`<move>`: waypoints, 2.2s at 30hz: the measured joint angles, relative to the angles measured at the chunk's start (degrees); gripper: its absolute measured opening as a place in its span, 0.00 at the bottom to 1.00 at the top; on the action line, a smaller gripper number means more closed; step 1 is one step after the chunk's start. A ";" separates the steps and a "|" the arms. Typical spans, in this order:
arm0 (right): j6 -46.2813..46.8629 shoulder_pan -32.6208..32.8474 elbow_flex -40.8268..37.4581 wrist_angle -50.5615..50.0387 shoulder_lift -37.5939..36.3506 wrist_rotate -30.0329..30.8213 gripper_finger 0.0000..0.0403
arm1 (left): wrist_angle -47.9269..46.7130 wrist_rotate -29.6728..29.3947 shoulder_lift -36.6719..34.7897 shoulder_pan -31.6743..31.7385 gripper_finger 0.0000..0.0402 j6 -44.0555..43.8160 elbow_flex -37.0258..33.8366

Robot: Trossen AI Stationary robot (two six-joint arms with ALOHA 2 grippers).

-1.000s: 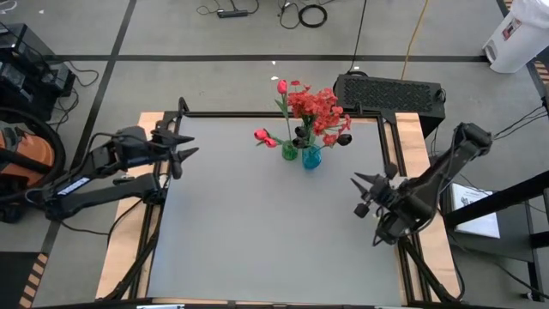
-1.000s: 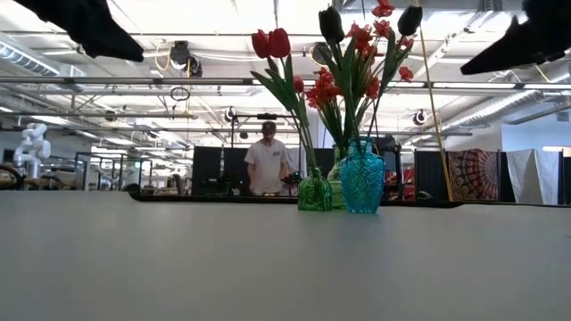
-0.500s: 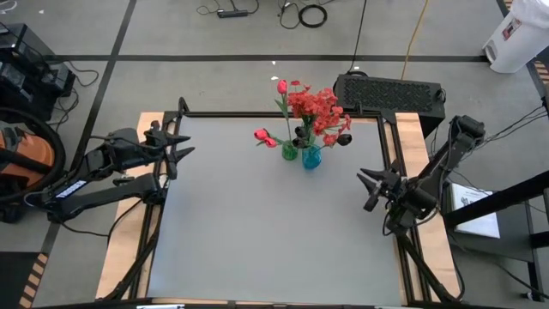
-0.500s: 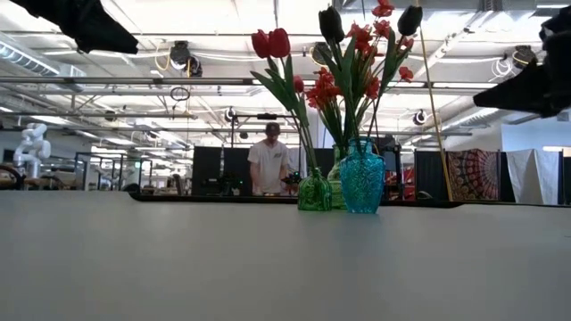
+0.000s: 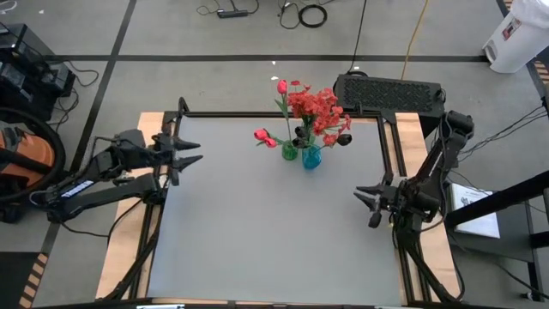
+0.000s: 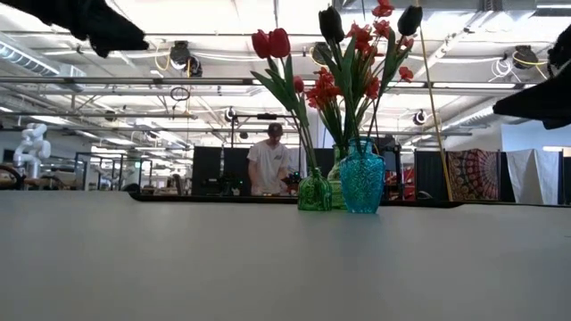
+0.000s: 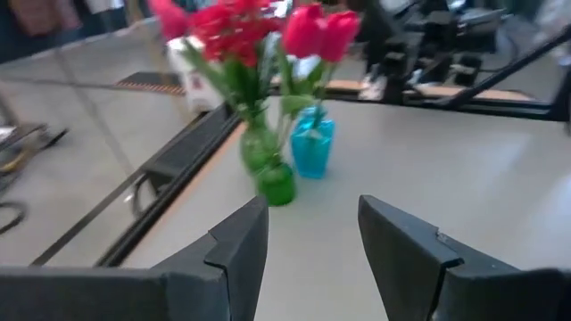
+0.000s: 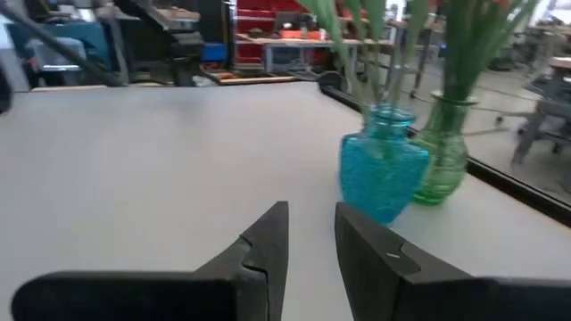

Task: Sort flowers into vase by color
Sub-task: Return to Home Position

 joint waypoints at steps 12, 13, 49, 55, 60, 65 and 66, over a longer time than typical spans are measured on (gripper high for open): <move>-25.12 -2.87 -9.21 35.39 -0.01 -4.38 0.21 | 21.94 5.33 0.87 0.00 0.45 -5.88 -16.28; -28.47 -3.97 -9.44 38.39 -0.02 -5.54 0.21 | 24.49 6.76 0.83 -0.02 0.45 -6.34 -17.63; -69.81 -71.09 -12.95 61.50 0.02 -63.11 0.21 | 39.94 -3.45 0.79 -2.25 0.45 -1.62 -34.18; -69.63 -74.40 -12.95 59.62 0.02 -56.57 0.21 | 38.22 -14.15 0.81 -2.23 0.45 -1.75 -35.01; -69.09 -75.59 -12.95 59.25 0.02 -56.14 0.21 | 35.05 -18.54 0.85 -2.19 0.45 -1.90 -35.01; -69.07 -75.79 -12.95 58.87 0.02 -56.14 0.21 | 34.86 -18.69 0.85 -2.19 0.45 -1.88 -35.04; -69.06 -75.79 -12.95 58.86 0.02 -56.14 0.21 | 34.86 -18.69 0.85 -2.19 0.45 -1.88 -35.04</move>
